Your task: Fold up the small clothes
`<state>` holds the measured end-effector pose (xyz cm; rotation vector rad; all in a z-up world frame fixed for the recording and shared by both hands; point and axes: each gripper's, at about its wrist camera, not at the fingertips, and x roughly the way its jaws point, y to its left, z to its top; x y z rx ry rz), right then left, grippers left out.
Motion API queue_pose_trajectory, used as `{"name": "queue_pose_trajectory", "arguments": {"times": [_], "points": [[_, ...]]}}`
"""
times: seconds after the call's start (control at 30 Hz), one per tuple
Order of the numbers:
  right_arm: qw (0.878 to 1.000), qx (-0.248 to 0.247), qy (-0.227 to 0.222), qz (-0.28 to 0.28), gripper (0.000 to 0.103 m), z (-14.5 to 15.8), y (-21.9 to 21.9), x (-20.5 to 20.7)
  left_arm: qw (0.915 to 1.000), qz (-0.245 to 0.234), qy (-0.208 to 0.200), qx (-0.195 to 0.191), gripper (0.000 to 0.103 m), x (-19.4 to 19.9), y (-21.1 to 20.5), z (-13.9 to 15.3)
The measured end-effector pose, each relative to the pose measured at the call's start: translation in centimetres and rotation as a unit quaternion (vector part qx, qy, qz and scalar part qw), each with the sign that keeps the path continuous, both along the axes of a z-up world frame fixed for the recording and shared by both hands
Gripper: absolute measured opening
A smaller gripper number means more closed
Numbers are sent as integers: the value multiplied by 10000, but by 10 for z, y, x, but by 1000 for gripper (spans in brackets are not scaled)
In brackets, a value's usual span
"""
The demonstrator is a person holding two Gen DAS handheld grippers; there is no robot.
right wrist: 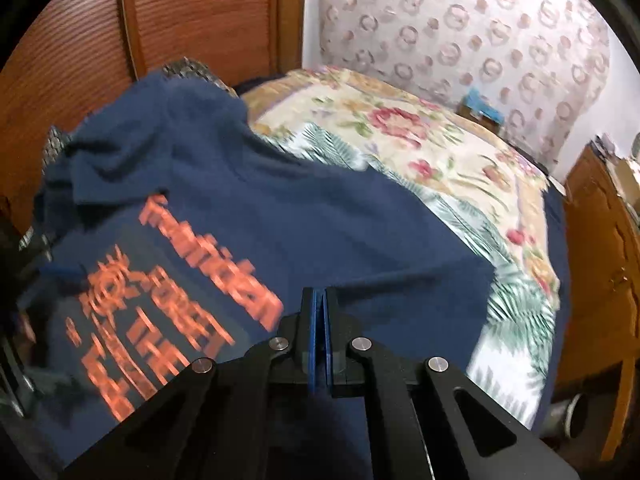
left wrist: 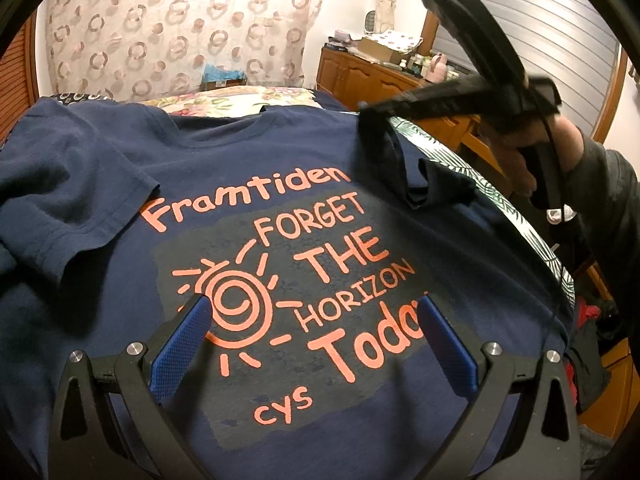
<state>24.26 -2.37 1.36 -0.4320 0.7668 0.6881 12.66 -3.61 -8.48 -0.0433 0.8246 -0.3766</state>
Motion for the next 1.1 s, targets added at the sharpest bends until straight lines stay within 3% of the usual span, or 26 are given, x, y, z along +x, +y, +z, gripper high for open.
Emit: {"name": "queue_pose_trajectory", "arguments": {"times": [0.1, 0.17, 0.37, 0.57, 0.67, 0.9, 1.1], "points": [[9995, 284, 84, -88, 12, 7, 12, 3, 10000, 7, 21, -14, 102, -1, 1, -1], [9995, 266, 85, -136, 27, 7, 14, 2, 10000, 7, 7, 7, 102, -2, 2, 0], [9984, 225, 323, -416, 27, -7, -25, -3, 9999, 97, -41, -106, 102, -2, 10, 3], [9915, 336, 996, -773, 27, -34, -63, 2, 9998, 112, -24, -155, 102, -1, 12, 3], [9834, 461, 1602, -720, 27, -46, -66, -2, 9999, 90, -20, -126, 102, -1, 10, 3], [9850, 263, 1685, -279, 27, -49, -63, -64, 9997, 153, -98, -162, 102, -2, 16, 8], [9910, 14, 1312, -249, 27, -50, -65, -102, 9989, 350, -264, -152, 102, 0, 36, 22]]}}
